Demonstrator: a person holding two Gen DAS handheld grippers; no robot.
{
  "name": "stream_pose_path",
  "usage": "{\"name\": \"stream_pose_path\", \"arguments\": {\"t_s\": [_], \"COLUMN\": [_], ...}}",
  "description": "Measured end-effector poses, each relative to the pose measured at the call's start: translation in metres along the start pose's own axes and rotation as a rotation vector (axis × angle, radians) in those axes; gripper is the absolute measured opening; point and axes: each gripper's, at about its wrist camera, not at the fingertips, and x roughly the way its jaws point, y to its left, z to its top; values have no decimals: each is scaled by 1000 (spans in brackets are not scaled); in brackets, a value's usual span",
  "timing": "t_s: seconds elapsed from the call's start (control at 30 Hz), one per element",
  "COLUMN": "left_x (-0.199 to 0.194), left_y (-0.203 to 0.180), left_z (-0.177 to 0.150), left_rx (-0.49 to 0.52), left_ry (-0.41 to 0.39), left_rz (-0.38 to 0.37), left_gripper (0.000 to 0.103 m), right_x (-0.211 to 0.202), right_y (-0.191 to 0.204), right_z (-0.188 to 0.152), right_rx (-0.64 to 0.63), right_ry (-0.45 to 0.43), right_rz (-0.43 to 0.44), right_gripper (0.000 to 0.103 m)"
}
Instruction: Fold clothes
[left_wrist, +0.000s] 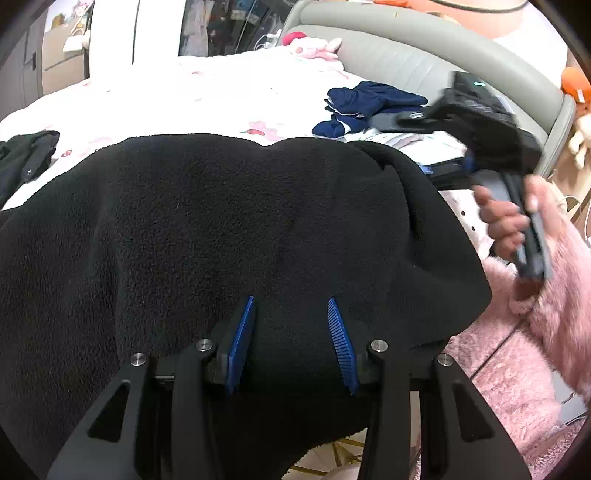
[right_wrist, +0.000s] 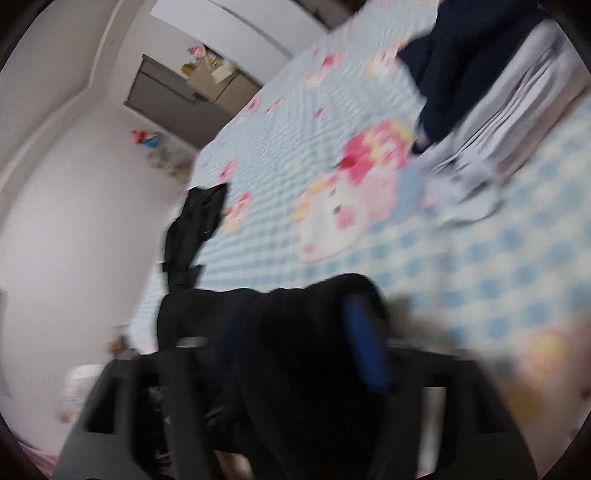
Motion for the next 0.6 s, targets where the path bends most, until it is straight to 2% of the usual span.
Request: {"name": "stream_pose_path", "arguments": {"t_s": [0.1,0.17,0.2,0.3,0.33,0.37,0.4,0.43,0.47,0.5,0.57,0.6], "left_x": [-1,0,0,7,6,-1,-7,-16,-23,-22,-5,6], "left_y": [2,2,2,3,3,1,-1,-4,-8,-10,-13,-14], "left_z": [-1,-1,0,12,17,26,35,46,64,77,111,122], "left_rx": [-7,-10,-13,-33,-42,-44,-45,-35,-16,-5,35,59], "left_ry": [4,7,8,47,64,60,56,18,-24,-27,10,35], "left_rz": [-3,-2,-1,-16,-21,-32,-42,-38,9,56,80,67], "left_gripper": [42,42,42,43,44,45,45,45,49,52,61,63], "right_x": [23,29,31,34,31,29,24,19,15,14,11,9], "right_y": [-11,-7,1,16,15,13,12,12,14,17,23,25], "right_z": [14,16,14,-3,-8,-13,-19,-24,-29,-32,-37,-40], "right_rx": [24,6,-40,-130,-126,-118,-118,-129,-150,-163,-191,-198], "right_ry": [71,76,77,62,44,23,-14,-38,-60,-70,-84,-96], "right_rz": [-46,-5,4,-25,-49,-75,-139,-193,-247,-271,-296,-303], "right_gripper": [73,49,49,35,30,25,23,19,18,18,18,18]}}
